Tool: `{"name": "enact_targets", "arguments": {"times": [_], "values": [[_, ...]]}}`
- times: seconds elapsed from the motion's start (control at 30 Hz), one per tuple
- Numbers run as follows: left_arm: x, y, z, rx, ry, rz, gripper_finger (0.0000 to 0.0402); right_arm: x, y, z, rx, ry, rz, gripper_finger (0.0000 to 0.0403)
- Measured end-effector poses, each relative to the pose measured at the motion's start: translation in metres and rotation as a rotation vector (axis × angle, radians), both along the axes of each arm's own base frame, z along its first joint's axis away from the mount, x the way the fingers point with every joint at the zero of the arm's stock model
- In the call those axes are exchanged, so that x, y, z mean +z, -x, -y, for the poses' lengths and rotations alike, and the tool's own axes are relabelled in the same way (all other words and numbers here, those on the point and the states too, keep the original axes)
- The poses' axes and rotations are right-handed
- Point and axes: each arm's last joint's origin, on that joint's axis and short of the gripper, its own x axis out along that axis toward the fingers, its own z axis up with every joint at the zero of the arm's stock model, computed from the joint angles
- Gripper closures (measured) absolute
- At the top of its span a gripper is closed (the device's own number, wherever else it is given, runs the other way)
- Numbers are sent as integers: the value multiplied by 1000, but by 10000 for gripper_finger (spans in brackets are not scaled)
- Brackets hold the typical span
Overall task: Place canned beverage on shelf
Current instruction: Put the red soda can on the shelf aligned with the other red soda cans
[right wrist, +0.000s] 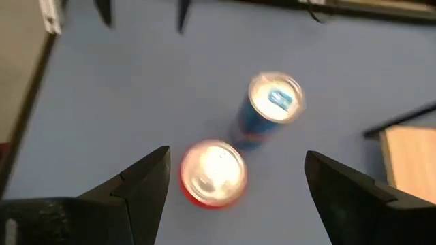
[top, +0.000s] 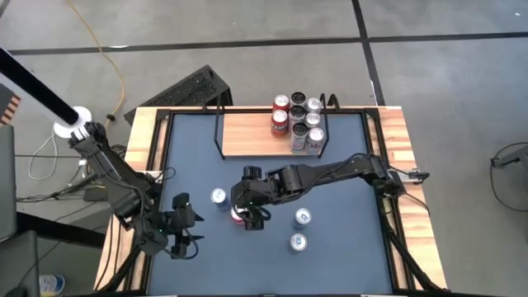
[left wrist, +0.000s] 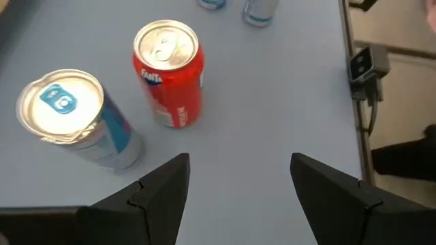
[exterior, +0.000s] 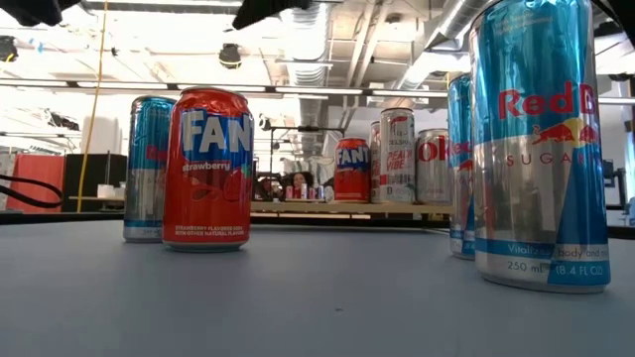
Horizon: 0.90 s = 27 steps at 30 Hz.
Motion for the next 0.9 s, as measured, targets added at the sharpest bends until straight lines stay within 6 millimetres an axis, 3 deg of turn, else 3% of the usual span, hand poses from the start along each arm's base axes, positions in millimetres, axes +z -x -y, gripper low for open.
{"name": "enact_targets", "arguments": {"times": [0.53, 0.9], "values": [[-9, -2, 1, 20, 24, 30, 158, -76, -30, -22, 49, 28, -128, 83], [-9, -2, 2, 19, 29, 35, 158, -77, -34, -12, 2, 30, -117, 83]]}}
